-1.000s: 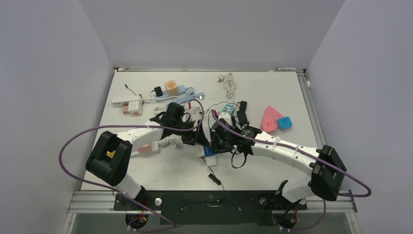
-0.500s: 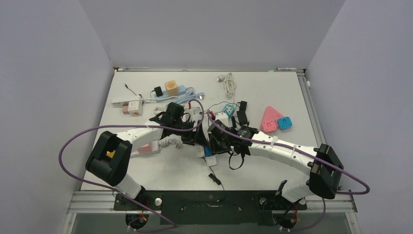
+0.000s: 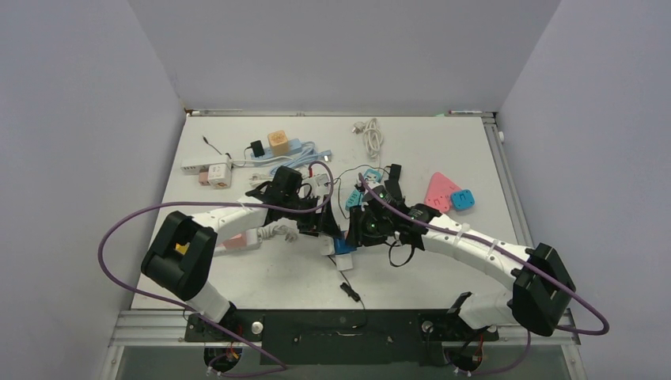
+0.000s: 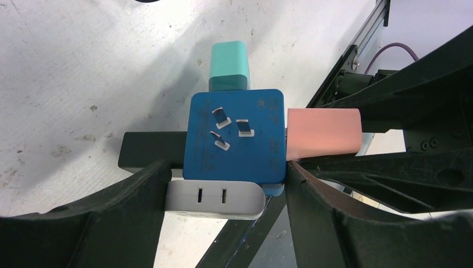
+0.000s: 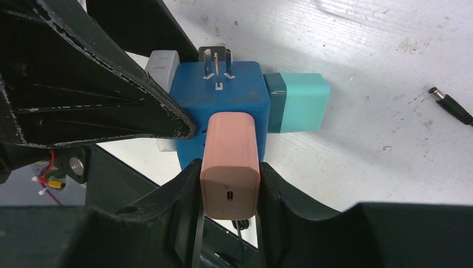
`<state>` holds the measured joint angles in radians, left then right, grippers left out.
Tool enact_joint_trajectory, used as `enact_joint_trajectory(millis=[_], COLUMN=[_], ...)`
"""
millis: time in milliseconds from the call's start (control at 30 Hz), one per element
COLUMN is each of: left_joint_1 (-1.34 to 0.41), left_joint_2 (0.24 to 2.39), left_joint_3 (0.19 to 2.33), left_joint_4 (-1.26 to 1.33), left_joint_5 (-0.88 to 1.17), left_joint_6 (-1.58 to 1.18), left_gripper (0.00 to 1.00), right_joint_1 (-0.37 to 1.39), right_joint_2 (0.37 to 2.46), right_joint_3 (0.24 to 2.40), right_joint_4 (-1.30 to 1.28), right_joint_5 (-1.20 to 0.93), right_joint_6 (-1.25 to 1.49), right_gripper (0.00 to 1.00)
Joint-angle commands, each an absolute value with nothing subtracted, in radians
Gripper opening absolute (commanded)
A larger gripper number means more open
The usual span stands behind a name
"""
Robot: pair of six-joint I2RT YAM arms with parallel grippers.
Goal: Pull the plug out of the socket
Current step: Remove the plug from the socket.
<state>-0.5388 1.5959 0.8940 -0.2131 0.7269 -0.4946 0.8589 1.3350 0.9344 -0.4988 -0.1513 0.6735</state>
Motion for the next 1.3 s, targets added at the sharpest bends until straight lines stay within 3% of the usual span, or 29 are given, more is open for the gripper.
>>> enact_joint_trajectory(millis=[0, 567, 1267], left_joint_1=[-0.557, -0.557, -0.554], left_joint_2=[1.62, 1.615, 1.644], left_joint_3=[0.923, 0.926, 0.94], left_joint_4=[-0.178, -0.189, -0.234], left_joint_5=[0.669, 0.655, 0.614], left_joint_6=[-0.489, -0.482, -0.475], left_gripper=[0.0, 0.0, 0.0], right_joint_1=[0.835, 0.733, 0.868], right_joint_2=[1.236, 1.181, 1.262], right_joint_3=[0.94, 0.848, 1.012], right_joint_4=[-0.205, -0.12, -0.422], right_joint_5=[-0.379, -0.52, -0.098], right_joint_6=[0.696, 0.735, 0.724], right_gripper=[0.05, 0.05, 0.05])
